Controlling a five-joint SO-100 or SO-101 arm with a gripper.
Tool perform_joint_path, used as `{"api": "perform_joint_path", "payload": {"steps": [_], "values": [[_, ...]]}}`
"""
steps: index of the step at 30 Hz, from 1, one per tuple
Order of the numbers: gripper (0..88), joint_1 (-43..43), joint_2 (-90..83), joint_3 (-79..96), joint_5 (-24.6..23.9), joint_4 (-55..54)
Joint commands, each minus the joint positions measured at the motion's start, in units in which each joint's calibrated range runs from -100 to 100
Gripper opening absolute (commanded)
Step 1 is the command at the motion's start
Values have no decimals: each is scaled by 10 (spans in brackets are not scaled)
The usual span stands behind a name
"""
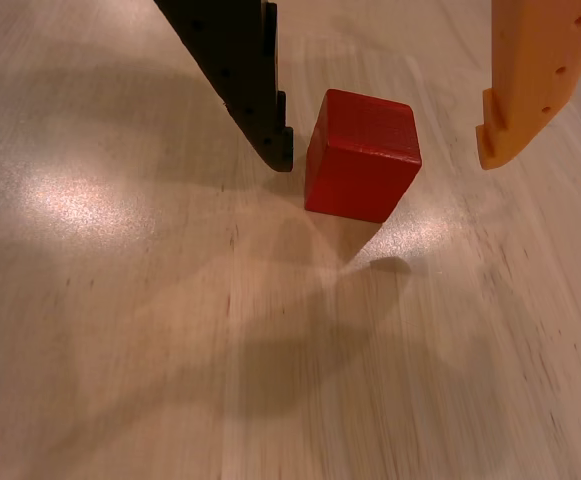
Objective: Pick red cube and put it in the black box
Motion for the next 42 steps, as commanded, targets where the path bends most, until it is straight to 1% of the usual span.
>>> {"api": "perform_joint_path", "payload": {"steps": [1,19,24,31,42], "values": [[293,-52,-18,-78,-4,-8],[293,-71,-18,-79,-5,-20],[293,-76,-16,-79,-5,-39],[293,-77,18,-111,-5,-31],[293,-102,0,-105,-5,-28]]}}
